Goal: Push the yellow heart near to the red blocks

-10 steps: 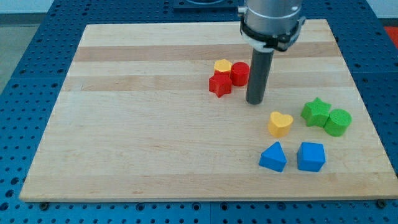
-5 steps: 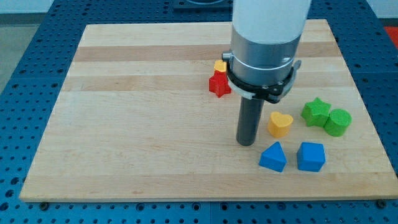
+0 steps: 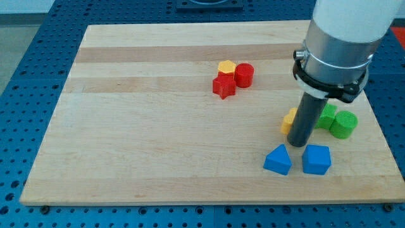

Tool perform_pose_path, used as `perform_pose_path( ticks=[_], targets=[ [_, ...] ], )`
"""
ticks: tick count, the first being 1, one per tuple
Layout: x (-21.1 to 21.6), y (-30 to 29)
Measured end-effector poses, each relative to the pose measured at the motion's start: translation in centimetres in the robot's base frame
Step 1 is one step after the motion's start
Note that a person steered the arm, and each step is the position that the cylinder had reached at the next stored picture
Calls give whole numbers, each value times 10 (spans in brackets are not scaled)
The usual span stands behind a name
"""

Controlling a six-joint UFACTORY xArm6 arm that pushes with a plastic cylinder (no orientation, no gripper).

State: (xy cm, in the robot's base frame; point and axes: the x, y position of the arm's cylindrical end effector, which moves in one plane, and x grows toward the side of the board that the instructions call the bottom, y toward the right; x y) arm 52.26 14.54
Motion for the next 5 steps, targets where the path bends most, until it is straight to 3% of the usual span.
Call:
perform_pose_path(
  ticks=[5],
  targets=[
    [-63,6]
  ],
)
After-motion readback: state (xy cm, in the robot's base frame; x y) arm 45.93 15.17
